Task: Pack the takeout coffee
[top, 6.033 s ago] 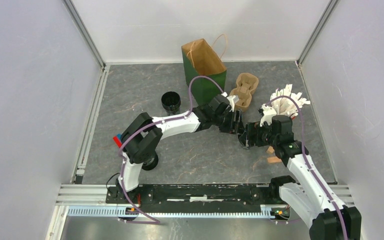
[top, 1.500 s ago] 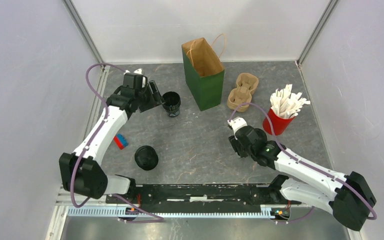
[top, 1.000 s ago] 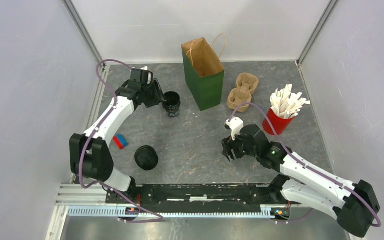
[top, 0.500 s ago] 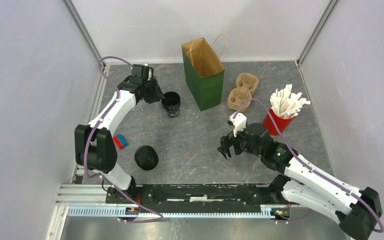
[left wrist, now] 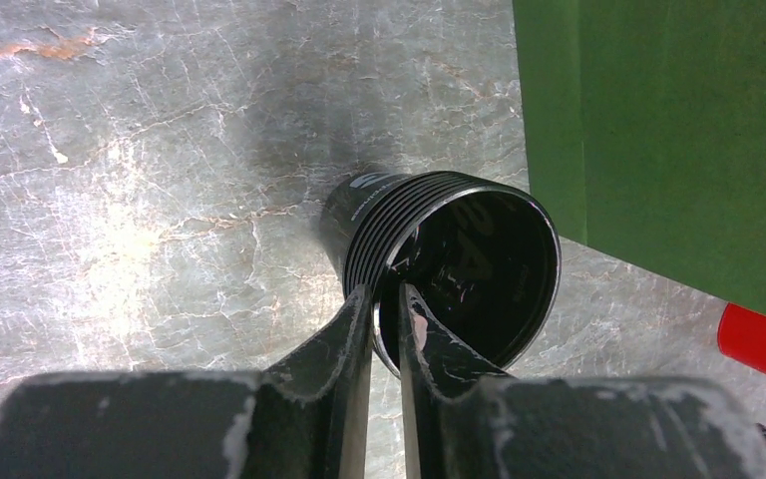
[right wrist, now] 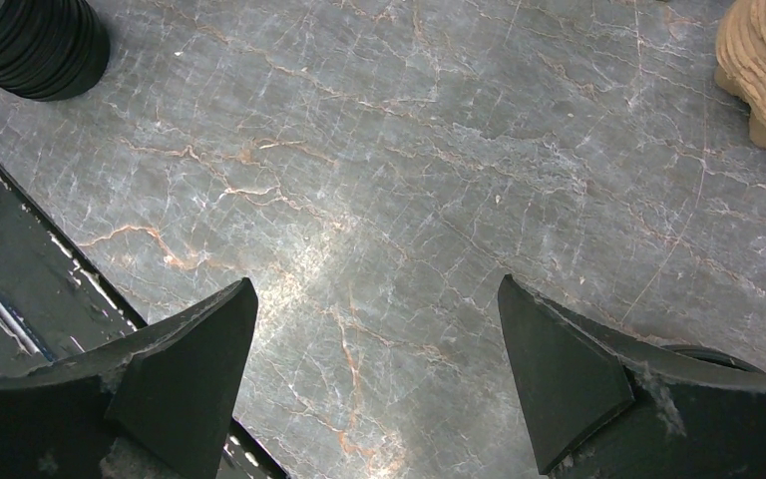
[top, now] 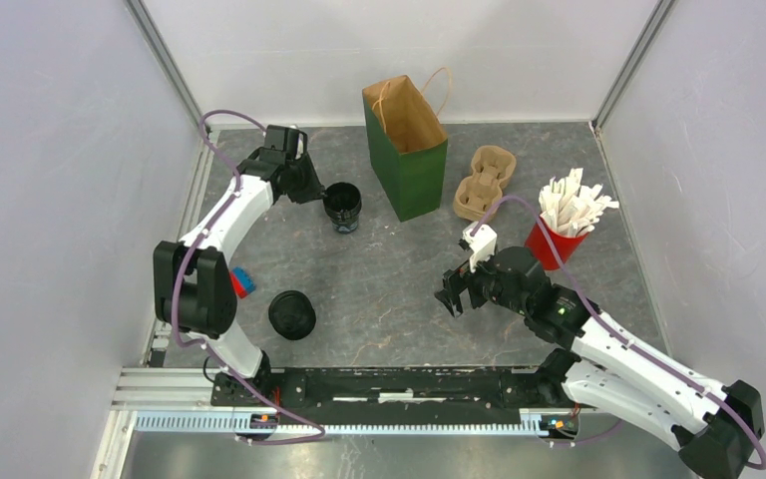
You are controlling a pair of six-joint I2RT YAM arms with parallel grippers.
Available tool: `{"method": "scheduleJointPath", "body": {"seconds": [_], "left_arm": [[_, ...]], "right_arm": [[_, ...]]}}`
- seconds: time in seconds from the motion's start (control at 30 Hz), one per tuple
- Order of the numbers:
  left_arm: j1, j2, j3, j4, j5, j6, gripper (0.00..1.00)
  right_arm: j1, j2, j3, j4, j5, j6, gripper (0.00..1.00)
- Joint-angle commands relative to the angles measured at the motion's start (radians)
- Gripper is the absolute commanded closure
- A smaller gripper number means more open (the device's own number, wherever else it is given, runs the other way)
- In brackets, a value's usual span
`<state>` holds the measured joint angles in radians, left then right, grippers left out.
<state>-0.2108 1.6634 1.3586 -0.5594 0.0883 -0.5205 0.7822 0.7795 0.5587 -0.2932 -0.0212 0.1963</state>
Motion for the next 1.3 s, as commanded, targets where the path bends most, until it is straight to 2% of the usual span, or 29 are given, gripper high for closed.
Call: {"method": "scheduleJointPath", "body": {"seconds": [0.0,0.3,1.13,1.27], "left_arm": [[0.005,0.002,0.046,-0.011,0.008,0.047,0.78],[0.005,0.021,0.063,-0.031,0.015,0.068,0.68],[0.005,0.04,0.073,-0.051,0.043,0.113,0.7],[0.005,0.032,0.073,-0.051,0.038,0.114,0.75]], "right_arm": [[-0.003,-0.009,0.023,0.024,0.015,0.004,0.02],[-0.003,0.003,0.024,0.026,0.015,0.003,0.02],[-0.003,0.021,0.024,0.026,0.014,-0.001,0.02],[-0.003,0.019,0.023,0.022,0.014,-0.002,0.02]]}}
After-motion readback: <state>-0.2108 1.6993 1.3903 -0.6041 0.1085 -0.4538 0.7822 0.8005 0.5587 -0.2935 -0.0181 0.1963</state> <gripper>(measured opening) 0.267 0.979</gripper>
